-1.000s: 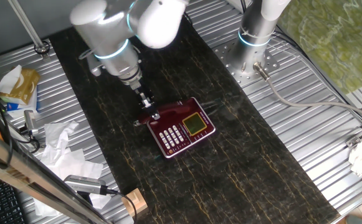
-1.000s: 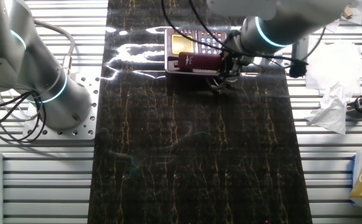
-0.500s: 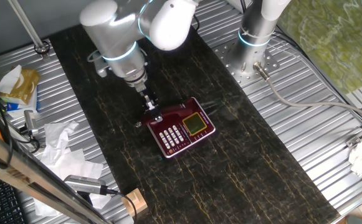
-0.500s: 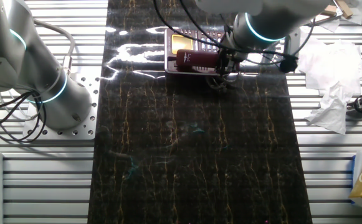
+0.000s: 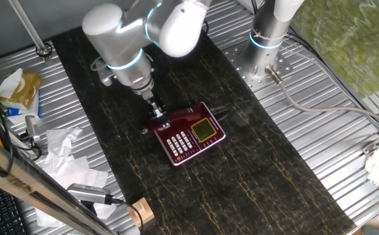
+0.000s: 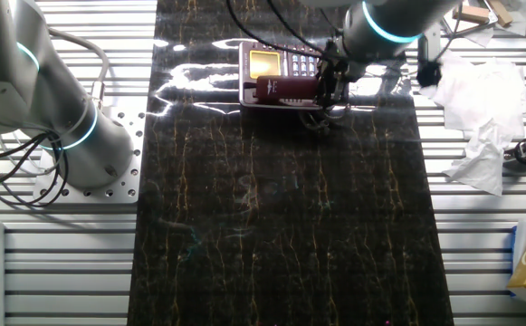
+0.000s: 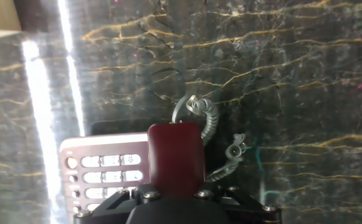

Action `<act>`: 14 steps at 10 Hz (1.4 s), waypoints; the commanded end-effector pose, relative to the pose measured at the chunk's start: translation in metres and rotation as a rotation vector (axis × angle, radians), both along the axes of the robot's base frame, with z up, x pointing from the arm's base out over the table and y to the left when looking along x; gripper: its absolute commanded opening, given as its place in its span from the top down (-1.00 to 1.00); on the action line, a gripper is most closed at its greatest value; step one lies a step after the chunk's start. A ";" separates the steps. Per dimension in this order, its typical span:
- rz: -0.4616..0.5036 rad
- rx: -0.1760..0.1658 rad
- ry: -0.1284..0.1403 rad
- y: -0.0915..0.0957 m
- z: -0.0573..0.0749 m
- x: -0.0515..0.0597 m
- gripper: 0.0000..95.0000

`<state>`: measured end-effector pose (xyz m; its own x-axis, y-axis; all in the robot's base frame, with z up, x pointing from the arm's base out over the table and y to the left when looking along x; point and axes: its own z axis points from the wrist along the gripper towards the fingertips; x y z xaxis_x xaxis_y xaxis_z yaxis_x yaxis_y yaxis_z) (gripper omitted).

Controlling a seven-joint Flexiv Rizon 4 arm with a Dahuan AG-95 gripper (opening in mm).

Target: Place the handset of the telephone on the corresponding phone cradle

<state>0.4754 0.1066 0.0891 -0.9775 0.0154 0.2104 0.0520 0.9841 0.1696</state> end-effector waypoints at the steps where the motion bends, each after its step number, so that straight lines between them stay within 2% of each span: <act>1: 0.025 -0.037 0.002 -0.001 -0.001 0.000 1.00; 5: 0.045 -0.062 -0.005 -0.001 -0.001 0.000 1.00; 6: 0.057 -0.076 -0.006 -0.001 -0.001 0.000 1.00; 7: 0.081 -0.107 -0.008 0.000 -0.002 0.000 1.00; 14: 0.050 -0.121 -0.014 0.000 -0.002 0.000 1.00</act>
